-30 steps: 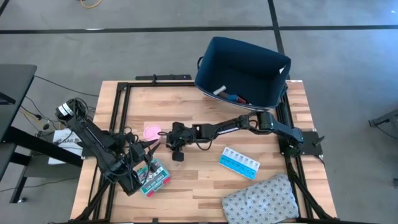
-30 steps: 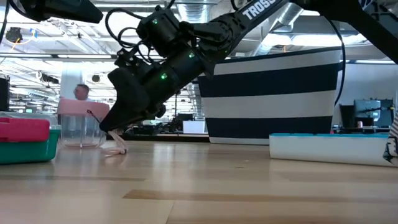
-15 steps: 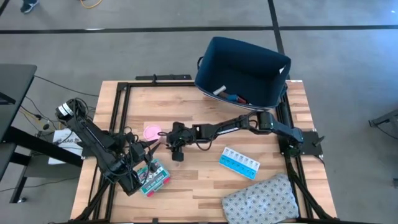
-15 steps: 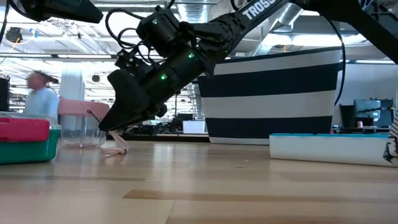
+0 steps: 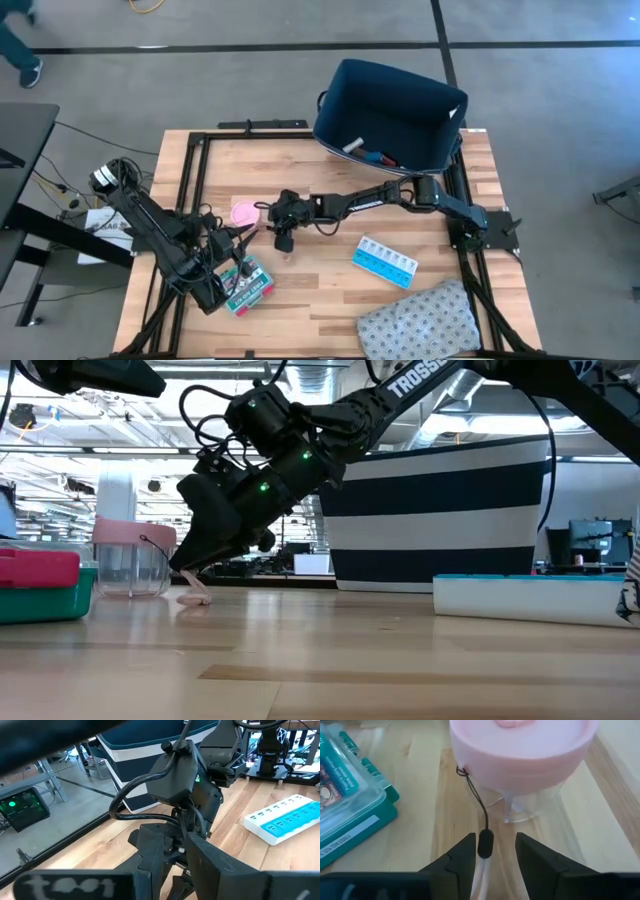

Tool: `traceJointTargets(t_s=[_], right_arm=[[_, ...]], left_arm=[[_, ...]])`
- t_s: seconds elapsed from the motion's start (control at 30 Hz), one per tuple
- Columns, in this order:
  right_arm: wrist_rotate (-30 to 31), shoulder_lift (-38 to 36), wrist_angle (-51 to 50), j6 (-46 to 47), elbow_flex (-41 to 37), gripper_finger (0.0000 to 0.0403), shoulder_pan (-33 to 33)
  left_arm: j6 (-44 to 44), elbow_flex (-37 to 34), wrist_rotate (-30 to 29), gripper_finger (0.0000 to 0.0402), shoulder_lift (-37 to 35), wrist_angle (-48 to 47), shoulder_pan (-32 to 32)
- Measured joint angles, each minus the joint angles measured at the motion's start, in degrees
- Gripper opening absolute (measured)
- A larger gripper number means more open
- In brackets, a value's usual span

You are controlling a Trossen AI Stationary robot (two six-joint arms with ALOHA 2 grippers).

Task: Pick & place medical supplies in basket/bin
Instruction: Put the pink tumbler into the blue bin

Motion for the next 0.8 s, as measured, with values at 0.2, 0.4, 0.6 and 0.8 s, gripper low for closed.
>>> traceJointTargets(t_s=[0.2,0.4,0.6,0.8], right_arm=[[-0.05,0.02,0.48,-0.01,0.0,0.0126,0.33],[-0.04,0.02,0.61,0.03,0.0,0.0135,0.28],[-0.04,0.03,0.59,0.56,0.0,0.0151,-0.07],[-0.04,0.09,0.61,0.51,0.0,0.0154,-0.24]], left_arm=[[0.0,0.0,-0.01,0.0072,0.0,-0.02,0.01],[0.0,0.0,-0.02,0.0072,0.0,-0.02,0.01],[0.0,0.0,-0.04,0.0072,0.0,-0.02,0.02],[0.09,0.0,-0.04,0.0072,0.0,-0.02,0.02]])
